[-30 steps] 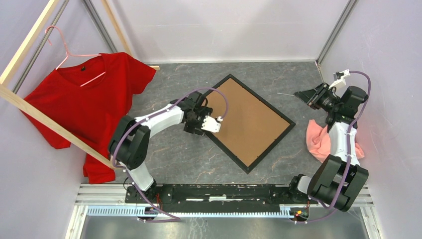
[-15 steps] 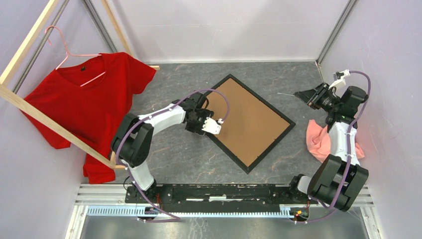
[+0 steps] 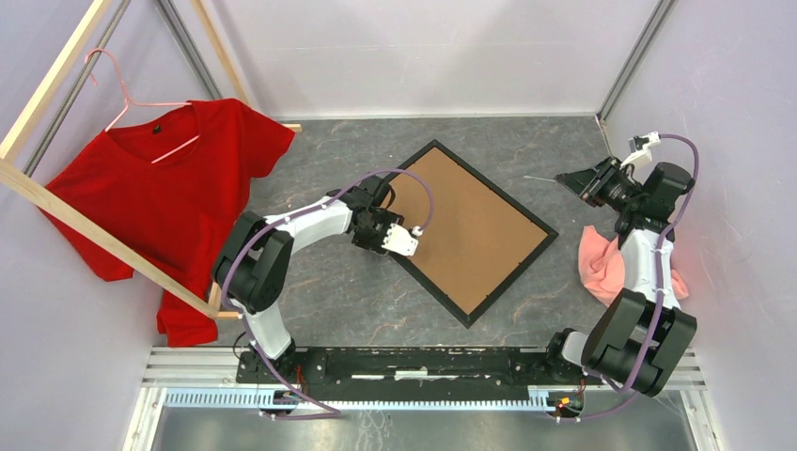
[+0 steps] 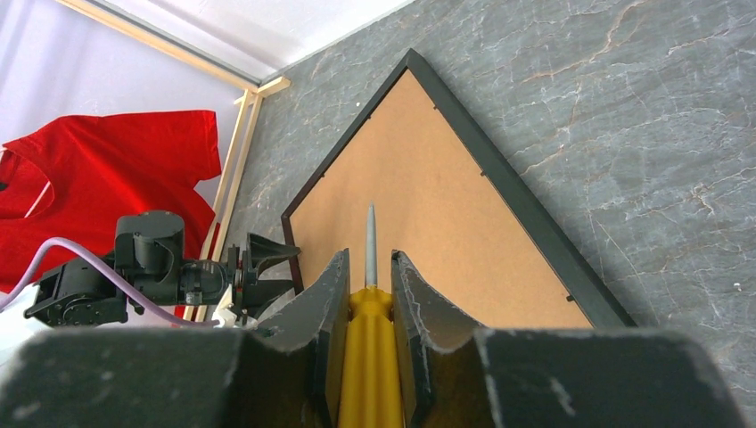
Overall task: Take the photo out of the frame
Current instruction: Adjust the photo frame at the center of the board.
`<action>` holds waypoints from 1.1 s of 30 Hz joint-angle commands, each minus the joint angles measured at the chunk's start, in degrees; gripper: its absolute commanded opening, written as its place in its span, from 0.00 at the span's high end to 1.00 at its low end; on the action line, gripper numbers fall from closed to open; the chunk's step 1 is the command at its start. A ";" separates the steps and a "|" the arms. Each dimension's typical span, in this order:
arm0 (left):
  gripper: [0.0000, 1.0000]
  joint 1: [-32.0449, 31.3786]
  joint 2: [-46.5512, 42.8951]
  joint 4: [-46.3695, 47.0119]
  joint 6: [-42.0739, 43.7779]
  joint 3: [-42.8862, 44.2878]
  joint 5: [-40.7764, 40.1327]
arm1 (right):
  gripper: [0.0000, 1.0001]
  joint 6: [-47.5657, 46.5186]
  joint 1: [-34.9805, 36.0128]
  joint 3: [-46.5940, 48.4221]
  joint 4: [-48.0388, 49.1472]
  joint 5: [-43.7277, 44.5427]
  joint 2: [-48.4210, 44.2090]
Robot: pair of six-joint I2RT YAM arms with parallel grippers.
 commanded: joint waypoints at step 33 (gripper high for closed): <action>0.91 -3.96 -3.00 0.19 -7.97 -5.57 -2.47 | 1.00 0.55 -0.35 1.02 1.43 -1.34 0.13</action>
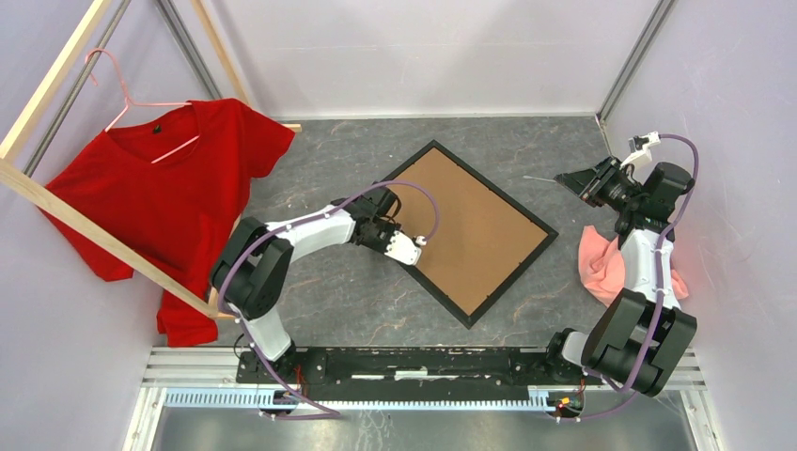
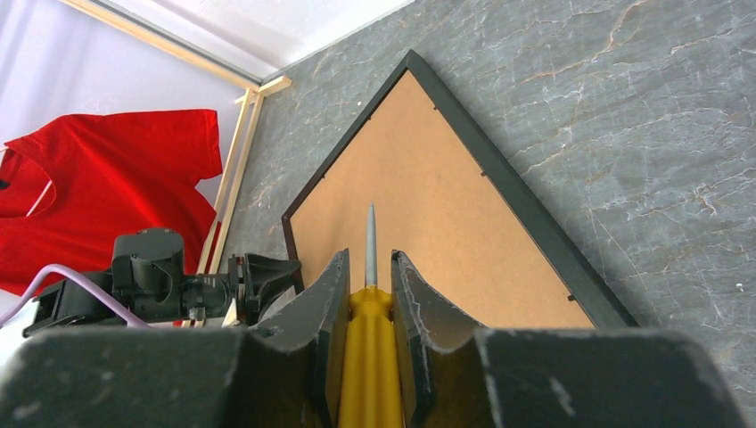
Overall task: Take the photo out of the frame
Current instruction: Adjust the photo frame at the center of the board.
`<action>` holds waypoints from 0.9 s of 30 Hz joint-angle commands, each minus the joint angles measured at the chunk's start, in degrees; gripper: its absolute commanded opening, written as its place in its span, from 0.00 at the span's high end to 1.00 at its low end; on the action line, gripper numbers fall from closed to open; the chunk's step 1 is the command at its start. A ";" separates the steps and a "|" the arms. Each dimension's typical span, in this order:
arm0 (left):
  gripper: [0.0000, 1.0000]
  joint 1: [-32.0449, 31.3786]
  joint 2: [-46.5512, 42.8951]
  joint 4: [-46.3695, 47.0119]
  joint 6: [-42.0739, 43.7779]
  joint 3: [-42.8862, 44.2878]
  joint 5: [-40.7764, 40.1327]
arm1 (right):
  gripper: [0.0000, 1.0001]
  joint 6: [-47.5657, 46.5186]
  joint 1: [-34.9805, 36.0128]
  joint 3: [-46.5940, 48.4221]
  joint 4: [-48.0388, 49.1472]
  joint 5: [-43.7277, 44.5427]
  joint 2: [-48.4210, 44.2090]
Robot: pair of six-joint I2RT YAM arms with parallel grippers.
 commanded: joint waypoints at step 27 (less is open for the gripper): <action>0.38 -10.16 -7.59 3.57 -13.46 -6.35 3.80 | 1.00 0.64 -0.60 1.09 1.34 -1.39 -0.33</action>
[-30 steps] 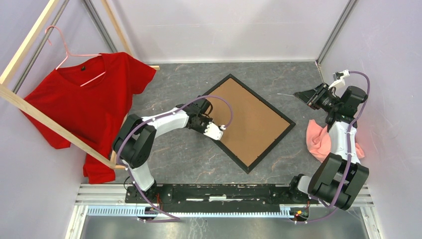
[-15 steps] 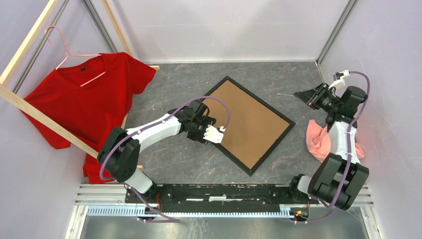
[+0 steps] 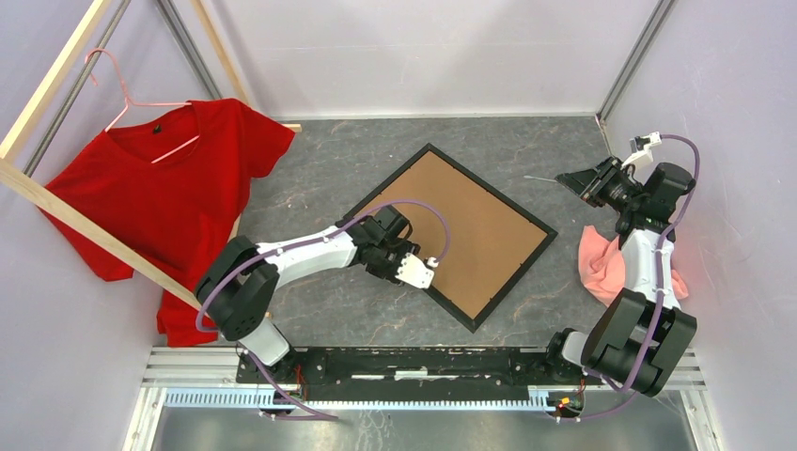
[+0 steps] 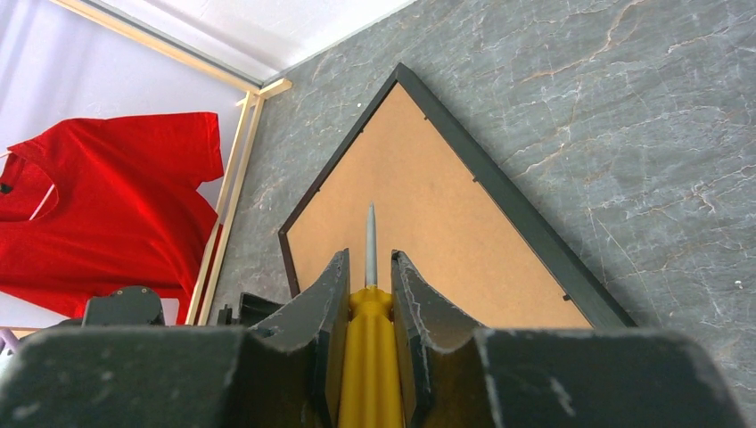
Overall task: Take the photo out of the frame
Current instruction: Adjust the photo frame at the center of the board.
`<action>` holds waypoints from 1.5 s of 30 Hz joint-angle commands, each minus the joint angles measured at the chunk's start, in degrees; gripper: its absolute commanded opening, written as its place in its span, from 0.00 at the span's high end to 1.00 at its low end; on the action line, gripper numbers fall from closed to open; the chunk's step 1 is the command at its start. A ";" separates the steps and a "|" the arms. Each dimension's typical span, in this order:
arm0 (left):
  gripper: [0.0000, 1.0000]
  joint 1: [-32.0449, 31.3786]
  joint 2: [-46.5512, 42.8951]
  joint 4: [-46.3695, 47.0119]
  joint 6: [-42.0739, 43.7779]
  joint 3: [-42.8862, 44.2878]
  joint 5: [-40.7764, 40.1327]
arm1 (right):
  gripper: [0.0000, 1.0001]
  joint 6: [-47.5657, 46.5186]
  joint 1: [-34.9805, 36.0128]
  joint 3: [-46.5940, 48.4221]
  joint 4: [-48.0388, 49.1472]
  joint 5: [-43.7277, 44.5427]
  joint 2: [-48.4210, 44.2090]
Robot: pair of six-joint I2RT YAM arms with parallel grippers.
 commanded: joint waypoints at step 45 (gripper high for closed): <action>0.33 -22.51 -4.93 1.20 -25.03 2.54 -6.60 | 1.00 -1.32 -0.58 0.99 0.09 1.40 -0.03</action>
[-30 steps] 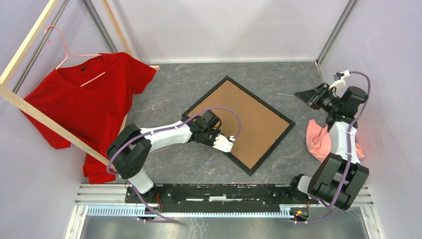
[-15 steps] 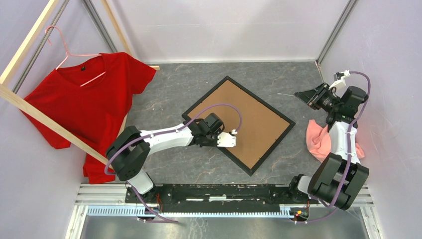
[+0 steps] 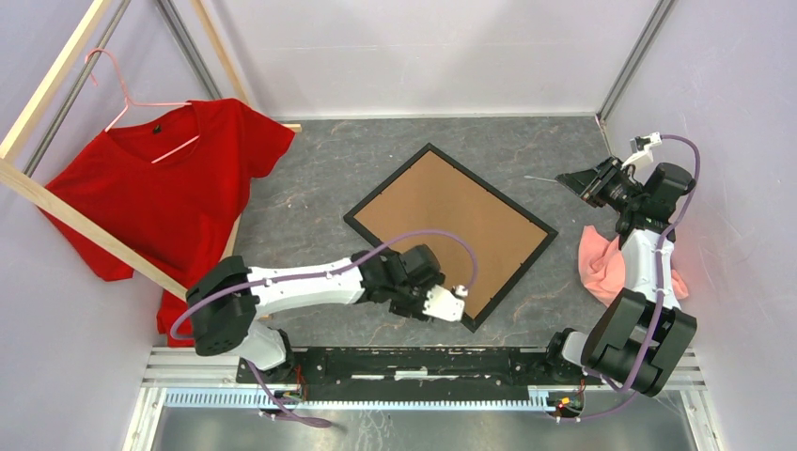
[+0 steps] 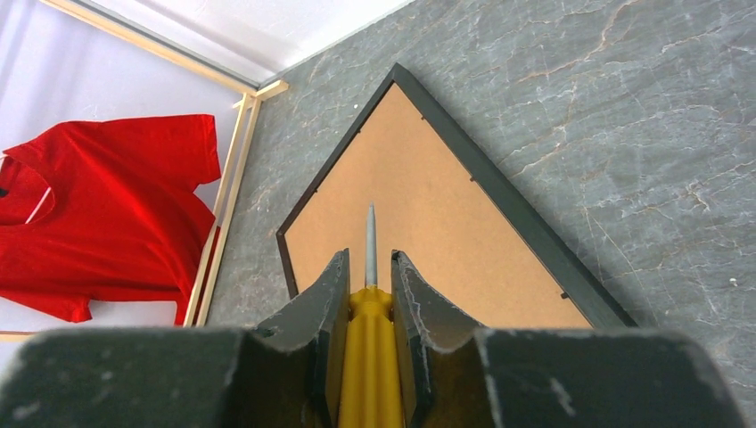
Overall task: Take the photo out of the frame
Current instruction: Adjust the photo frame at the center of the board.
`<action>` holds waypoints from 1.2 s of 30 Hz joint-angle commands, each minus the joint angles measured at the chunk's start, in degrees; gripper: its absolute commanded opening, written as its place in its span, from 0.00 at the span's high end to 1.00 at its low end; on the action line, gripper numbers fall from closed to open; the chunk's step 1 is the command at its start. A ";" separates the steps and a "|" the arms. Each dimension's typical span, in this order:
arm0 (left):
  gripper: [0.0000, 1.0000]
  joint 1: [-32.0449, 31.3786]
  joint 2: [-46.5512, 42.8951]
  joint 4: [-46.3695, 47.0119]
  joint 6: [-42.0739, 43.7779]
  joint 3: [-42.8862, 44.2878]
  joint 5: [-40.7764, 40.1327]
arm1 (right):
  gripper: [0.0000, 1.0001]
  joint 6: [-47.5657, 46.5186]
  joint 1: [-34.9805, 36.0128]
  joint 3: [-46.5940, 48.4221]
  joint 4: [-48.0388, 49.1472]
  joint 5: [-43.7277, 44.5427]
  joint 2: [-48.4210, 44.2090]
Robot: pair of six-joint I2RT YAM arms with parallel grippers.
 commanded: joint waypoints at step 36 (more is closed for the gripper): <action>0.00 -6.21 29.42 13.68 -21.16 34.14 -13.24 | 1.00 -1.22 -4.22 0.69 0.94 1.68 -2.90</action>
